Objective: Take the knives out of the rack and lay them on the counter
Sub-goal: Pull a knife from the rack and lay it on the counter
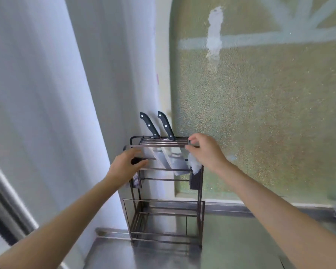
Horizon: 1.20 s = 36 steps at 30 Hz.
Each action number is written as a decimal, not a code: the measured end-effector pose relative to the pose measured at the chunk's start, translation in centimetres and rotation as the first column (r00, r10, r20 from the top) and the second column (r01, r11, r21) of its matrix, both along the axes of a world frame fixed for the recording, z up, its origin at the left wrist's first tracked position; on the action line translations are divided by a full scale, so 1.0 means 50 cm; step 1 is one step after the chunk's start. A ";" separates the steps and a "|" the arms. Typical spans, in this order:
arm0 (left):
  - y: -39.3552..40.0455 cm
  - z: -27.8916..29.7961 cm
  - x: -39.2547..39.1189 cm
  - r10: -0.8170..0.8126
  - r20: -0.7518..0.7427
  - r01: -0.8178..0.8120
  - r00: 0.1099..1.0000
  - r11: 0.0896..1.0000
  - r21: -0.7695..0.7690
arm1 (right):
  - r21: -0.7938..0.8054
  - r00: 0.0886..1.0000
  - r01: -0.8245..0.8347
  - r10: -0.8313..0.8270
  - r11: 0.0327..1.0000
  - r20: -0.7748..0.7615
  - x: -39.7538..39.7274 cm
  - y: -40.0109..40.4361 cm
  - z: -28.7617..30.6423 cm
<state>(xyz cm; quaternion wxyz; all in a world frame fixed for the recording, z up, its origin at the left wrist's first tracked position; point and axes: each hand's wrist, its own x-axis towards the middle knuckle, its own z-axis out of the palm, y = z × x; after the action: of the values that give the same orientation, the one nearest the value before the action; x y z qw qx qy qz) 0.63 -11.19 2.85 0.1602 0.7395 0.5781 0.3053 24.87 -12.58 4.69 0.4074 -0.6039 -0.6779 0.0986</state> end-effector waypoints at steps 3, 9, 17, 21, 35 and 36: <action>0.059 0.008 -0.008 -0.016 0.008 0.016 1.000 1.000 -0.007 | -0.040 0.998 -0.004 0.002 0.999 -0.062 -0.044 0.069 0.018; 0.157 -0.016 -0.010 -0.124 -0.079 0.122 0.989 0.992 -0.029 | -0.057 0.991 -0.007 -0.001 0.998 -0.134 -0.080 0.189 0.026; 0.187 -0.059 -0.018 -0.161 -0.176 0.174 0.971 0.983 0.058 | -0.140 0.975 -0.007 -0.025 0.990 -0.223 -0.084 0.256 0.002; 0.194 -0.059 -0.022 -0.167 -0.180 0.179 0.969 0.983 0.051 | -0.114 0.973 -0.016 -0.010 0.993 -0.228 -0.092 0.260 0.001; 0.187 0.171 -0.011 -0.103 0.138 0.034 0.985 0.904 0.426 | 0.097 0.909 -0.167 0.191 0.981 -0.370 -0.109 0.242 0.148; 0.184 0.219 -0.008 -0.103 0.119 0.031 0.987 0.868 0.495 | 0.110 0.907 -0.193 0.220 0.975 -0.360 -0.115 0.238 0.164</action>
<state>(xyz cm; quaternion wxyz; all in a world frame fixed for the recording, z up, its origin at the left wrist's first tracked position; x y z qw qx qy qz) 0.23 -1.98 13.81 0.0179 0.7520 0.4424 0.4883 19.15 -0.67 12.87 0.5365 -0.4844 -0.6522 0.2284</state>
